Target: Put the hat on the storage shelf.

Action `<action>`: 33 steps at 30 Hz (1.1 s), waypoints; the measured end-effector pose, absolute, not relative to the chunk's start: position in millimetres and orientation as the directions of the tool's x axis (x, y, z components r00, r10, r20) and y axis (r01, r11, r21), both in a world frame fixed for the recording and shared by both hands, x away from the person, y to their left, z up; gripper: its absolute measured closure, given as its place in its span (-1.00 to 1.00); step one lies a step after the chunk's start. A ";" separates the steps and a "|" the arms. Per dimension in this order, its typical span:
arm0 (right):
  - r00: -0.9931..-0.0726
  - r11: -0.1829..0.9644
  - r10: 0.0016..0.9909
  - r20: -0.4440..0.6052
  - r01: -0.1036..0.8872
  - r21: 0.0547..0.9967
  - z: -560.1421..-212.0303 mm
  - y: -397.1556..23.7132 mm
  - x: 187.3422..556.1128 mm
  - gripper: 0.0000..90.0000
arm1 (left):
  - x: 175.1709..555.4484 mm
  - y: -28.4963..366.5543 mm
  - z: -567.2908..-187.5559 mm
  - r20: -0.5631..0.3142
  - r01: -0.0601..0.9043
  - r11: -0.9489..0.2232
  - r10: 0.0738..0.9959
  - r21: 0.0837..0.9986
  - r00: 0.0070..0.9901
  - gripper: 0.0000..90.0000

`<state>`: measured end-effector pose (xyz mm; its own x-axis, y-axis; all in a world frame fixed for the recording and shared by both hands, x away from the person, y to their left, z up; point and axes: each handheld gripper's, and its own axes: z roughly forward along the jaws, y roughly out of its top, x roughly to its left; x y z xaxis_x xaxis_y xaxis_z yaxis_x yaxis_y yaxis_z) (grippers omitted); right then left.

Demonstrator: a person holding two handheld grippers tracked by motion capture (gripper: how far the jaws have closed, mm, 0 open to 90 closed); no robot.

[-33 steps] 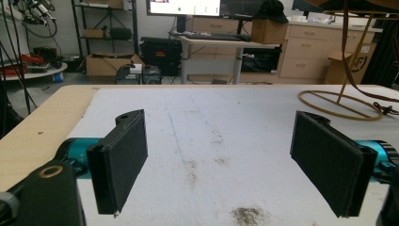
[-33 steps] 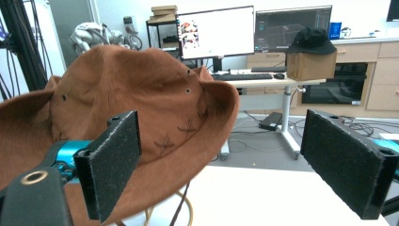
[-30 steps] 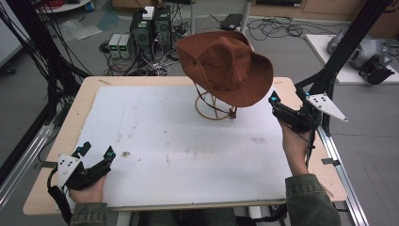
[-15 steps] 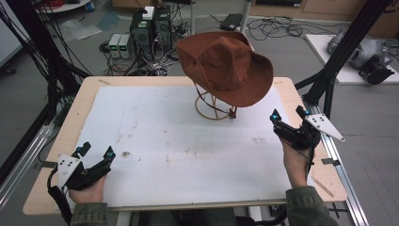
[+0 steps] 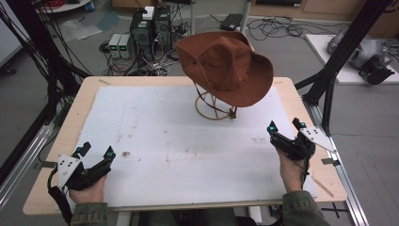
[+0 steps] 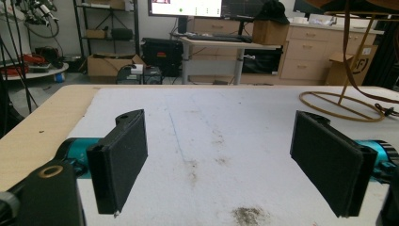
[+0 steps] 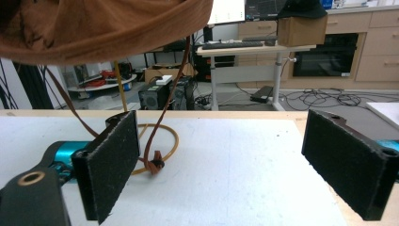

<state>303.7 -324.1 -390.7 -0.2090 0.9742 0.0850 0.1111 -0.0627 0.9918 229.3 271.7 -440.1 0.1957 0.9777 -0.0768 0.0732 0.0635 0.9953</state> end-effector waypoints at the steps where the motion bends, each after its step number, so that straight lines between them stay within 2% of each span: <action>1: -0.210 -0.061 0.974 0.084 0.112 0.992 -392.9 -323.5 302.7 -0.75 | 229.4 271.7 -440.3 -0.076 0.072 0.063 0.978 0.995 0.195 -0.56; 11: -0.224 -0.041 0.972 0.072 0.138 0.990 -413.1 -319.4 292.8 -0.75 | 229.8 272.3 -441.3 -0.073 0.074 0.060 0.979 0.995 0.191 -0.57; 33: -0.215 -0.083 0.970 0.116 0.155 0.984 -418.6 -326.4 285.5 -0.75 | 228.9 272.1 -441.0 -0.088 0.073 0.075 0.977 0.995 0.195 -0.56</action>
